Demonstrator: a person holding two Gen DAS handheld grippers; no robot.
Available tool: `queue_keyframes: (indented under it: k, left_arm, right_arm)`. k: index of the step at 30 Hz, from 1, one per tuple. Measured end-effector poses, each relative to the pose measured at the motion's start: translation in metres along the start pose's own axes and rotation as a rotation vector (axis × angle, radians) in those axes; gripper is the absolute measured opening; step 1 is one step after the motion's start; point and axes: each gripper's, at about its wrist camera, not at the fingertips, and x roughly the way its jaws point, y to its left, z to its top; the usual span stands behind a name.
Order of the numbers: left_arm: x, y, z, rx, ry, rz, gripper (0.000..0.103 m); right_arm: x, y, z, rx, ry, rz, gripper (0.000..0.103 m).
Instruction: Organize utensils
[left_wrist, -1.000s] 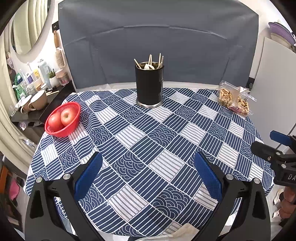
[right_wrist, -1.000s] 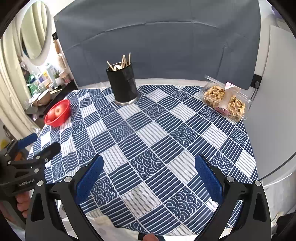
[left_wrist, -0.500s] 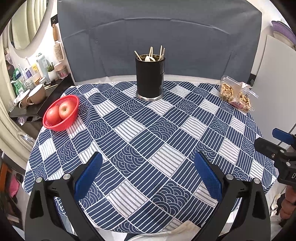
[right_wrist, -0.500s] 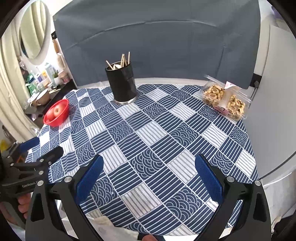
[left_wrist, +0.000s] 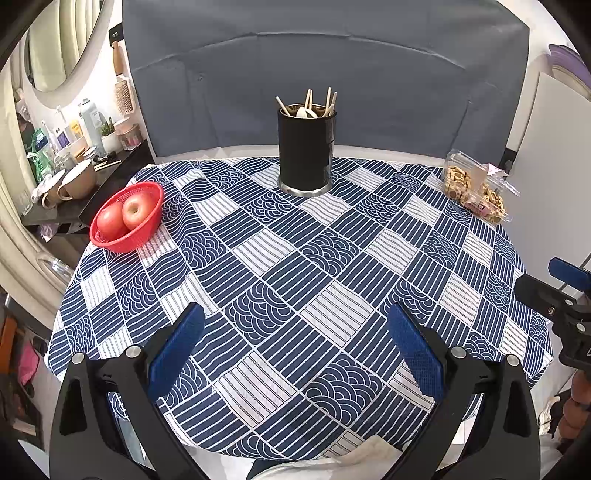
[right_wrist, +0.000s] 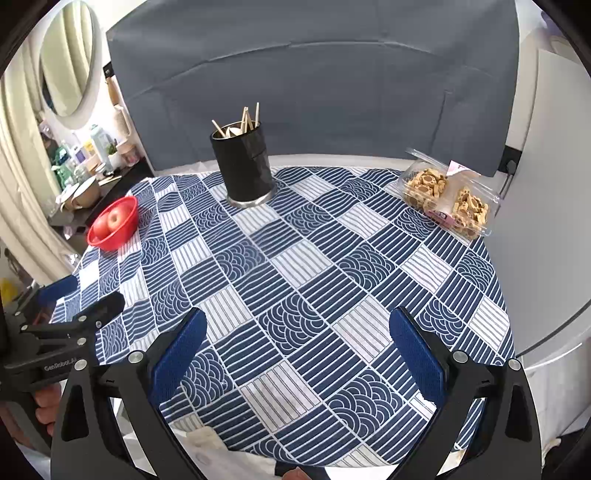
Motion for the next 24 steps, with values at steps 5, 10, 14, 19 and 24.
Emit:
queue_keyframes:
  k: [5, 10, 14, 19, 24]
  left_arm:
    - [0.0001, -0.0001, -0.0016, -0.006, 0.006, 0.006, 0.097]
    - [0.0003, -0.0009, -0.0028, -0.008, 0.012, 0.009, 0.097]
    - [0.0001, -0.0018, -0.0028, -0.004, 0.01, 0.011, 0.097]
    - [0.0004, -0.0034, -0.0033, -0.001, 0.011, 0.016, 0.097]
    - [0.0006, -0.002, -0.003, -0.012, 0.014, 0.015, 0.097]
  right_arm:
    - [-0.0003, 0.0002, 0.0, -0.001, 0.001, -0.001, 0.095]
    - [-0.0004, -0.0006, -0.0007, -0.006, 0.004, 0.003, 0.095]
    - [0.0002, -0.0013, -0.0012, -0.005, 0.004, 0.005, 0.095]
    - [0.001, -0.0025, -0.0012, -0.007, 0.004, 0.004, 0.095]
    - [0.0025, -0.0037, 0.0001, -0.015, 0.002, 0.003, 0.095]
